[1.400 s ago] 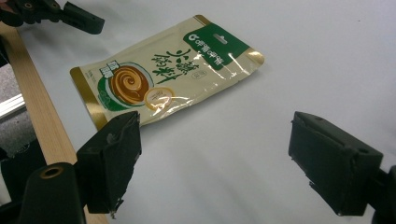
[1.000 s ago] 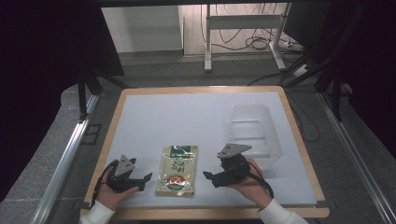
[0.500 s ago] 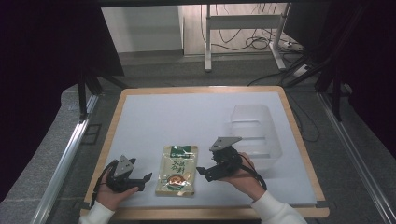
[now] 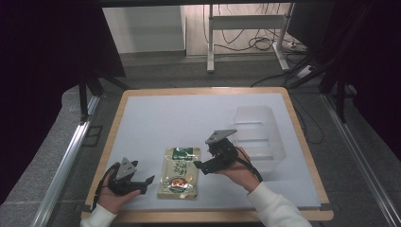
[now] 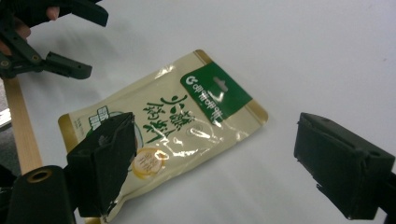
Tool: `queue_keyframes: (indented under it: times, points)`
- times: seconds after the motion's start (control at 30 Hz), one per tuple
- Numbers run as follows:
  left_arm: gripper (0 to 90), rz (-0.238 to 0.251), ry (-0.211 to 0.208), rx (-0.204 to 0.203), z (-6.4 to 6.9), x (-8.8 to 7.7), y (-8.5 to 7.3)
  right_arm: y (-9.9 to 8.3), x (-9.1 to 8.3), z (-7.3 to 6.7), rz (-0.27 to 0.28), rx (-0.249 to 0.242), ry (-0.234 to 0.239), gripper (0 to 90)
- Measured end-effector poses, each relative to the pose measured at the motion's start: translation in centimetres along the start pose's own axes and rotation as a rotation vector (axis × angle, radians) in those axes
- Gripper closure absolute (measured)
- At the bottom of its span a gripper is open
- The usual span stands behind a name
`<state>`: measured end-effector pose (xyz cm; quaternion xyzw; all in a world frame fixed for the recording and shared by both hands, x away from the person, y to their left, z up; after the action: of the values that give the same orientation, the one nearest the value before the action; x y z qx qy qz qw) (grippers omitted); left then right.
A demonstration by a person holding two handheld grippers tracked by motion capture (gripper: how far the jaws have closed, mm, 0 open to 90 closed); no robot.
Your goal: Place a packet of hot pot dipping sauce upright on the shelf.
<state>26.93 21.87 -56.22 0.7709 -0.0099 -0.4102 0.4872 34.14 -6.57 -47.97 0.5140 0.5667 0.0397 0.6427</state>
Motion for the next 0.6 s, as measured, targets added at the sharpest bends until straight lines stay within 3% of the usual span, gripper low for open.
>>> queue_keyframes:
  times: [0.37, 0.6]
  points:
    - [15.4, -0.005, -0.004, 0.0, 0.0, 0.0, 0.0, 2.4, 1.2, 0.3, 0.02, -0.03, 0.002, 13.4]
    - [15.4, -0.006, -0.007, 0.0, 0.1, 0.1, -0.1, 3.0, 2.8, 0.9, -0.026, -0.013, -0.004, 13.3]
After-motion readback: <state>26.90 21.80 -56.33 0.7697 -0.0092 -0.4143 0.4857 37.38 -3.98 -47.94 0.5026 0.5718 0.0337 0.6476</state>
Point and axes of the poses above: each handheld gripper's, and its own axes: x roughly forward along the jaws, y roughly out of its top, z roughly to its right, the point moved 4 cm from there along x, roughly forward along the jaws, and after that the axes turned 10 degrees about x, right-handed, at the moved point
